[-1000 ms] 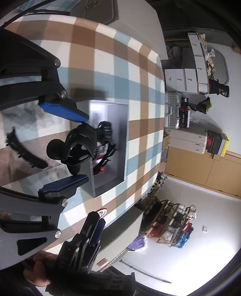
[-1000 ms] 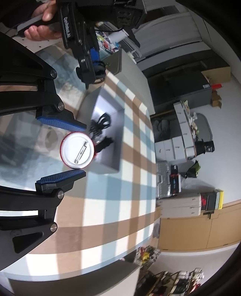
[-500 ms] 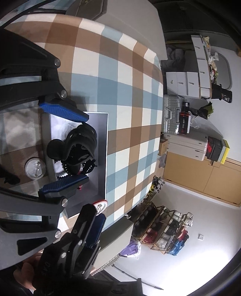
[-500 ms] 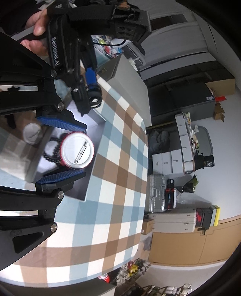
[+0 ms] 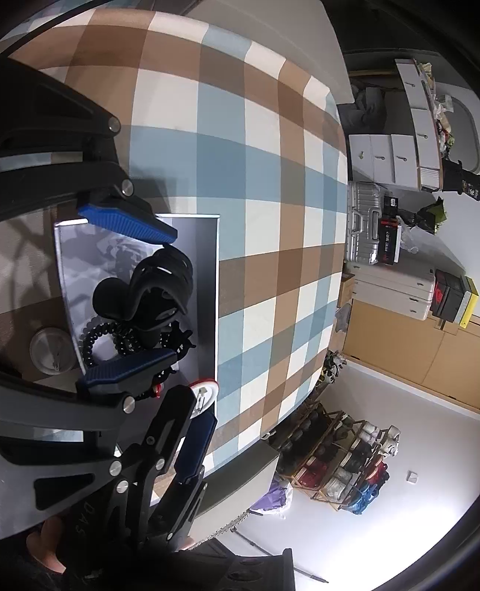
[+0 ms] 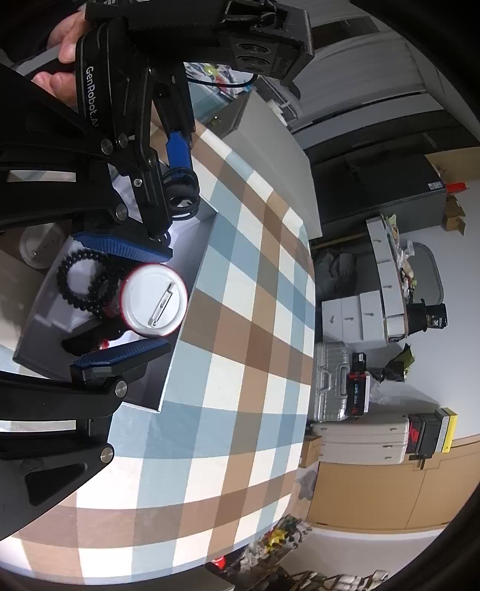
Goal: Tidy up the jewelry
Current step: 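Carry the badge and claw clip into the silver box and open both grippers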
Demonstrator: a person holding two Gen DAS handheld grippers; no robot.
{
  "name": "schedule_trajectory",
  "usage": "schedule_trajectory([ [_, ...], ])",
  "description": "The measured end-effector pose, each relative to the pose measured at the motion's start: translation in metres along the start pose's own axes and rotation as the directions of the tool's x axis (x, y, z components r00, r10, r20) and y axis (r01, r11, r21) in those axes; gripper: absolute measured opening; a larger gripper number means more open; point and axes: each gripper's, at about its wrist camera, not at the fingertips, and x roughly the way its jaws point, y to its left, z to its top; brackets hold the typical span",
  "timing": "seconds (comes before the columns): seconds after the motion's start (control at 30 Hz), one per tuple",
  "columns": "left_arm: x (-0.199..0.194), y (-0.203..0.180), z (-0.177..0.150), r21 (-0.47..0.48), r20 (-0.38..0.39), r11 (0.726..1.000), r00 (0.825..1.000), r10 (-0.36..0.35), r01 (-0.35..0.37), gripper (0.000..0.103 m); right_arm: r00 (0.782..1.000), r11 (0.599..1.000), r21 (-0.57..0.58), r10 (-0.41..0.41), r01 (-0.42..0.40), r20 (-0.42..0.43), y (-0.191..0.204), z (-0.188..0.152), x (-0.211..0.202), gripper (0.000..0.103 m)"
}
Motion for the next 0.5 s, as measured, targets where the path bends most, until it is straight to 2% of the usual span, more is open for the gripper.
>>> schedule_trajectory([
  [0.4,0.0014,0.0011,0.0075,-0.003,0.008,0.999,0.999,-0.047,0.047,0.054,1.0,0.999,0.037,0.026,-0.027,0.01,-0.008,0.0,0.0018,0.042],
  [0.47,0.0026,0.0014,0.0088,-0.005,-0.002,0.999,0.999,-0.04,0.04,0.055,0.999,0.999,0.034,0.029,-0.029,0.022,-0.0064,0.0008,-0.0019,0.046],
  [0.5,0.0034,0.0015,0.0094,-0.003,-0.009,0.999,0.999,-0.038,0.038,0.055,0.999,0.999,0.033,0.026,-0.027,0.026,-0.006,0.001,-0.0031,0.051],
])
